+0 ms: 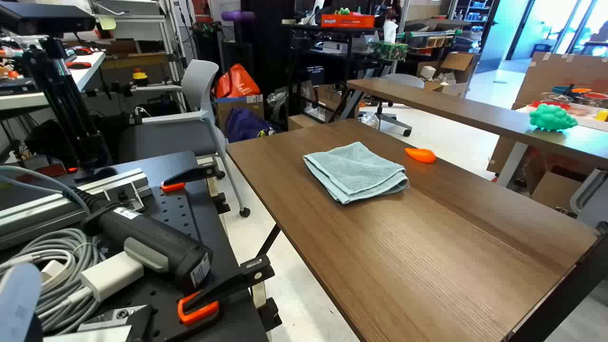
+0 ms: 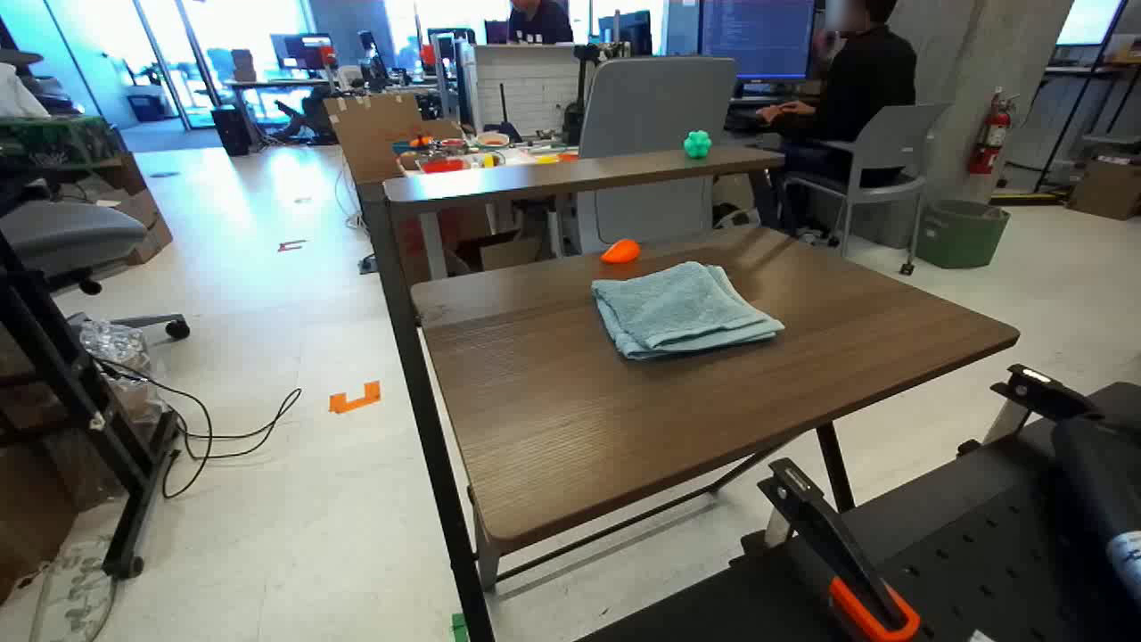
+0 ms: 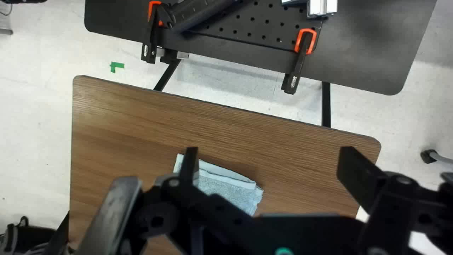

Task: Use the towel to wipe the tabletop

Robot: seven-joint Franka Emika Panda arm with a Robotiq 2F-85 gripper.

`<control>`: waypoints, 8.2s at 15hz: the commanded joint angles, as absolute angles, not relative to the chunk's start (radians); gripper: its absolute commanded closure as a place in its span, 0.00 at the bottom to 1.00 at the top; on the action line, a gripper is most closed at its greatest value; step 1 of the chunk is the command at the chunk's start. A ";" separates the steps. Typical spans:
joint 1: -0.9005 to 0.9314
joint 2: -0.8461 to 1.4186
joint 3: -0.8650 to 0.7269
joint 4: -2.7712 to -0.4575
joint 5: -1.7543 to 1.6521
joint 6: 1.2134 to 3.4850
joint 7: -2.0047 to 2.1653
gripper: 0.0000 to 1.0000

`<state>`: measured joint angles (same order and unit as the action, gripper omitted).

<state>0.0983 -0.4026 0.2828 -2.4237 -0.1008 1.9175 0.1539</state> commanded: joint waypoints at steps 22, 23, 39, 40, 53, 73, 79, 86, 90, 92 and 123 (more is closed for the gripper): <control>-0.018 -0.060 -0.022 -2.224 0.151 2.232 0.107 0.00; -0.017 -0.029 -0.017 -2.213 0.141 2.249 0.136 0.00; 0.010 0.364 -0.024 -2.028 0.139 2.357 0.316 0.00; 0.021 0.402 -0.028 -2.001 0.121 2.340 0.339 0.00; 0.098 0.811 -0.021 -1.696 0.138 2.414 0.380 0.00; 0.006 0.937 -0.034 -1.535 0.192 2.236 0.393 0.00; 0.137 0.983 0.022 -1.488 0.155 2.199 0.381 0.00; 0.204 1.043 0.014 -1.349 0.147 2.201 0.403 0.00; 0.137 1.067 0.016 -1.280 0.180 2.189 0.393 0.00; 0.106 1.077 0.017 -1.258 0.190 2.180 0.391 0.00; 0.048 0.799 -0.022 -1.682 0.056 1.816 0.145 0.00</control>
<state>0.0635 0.8397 -0.0343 -1.6450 0.0414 1.7853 0.1438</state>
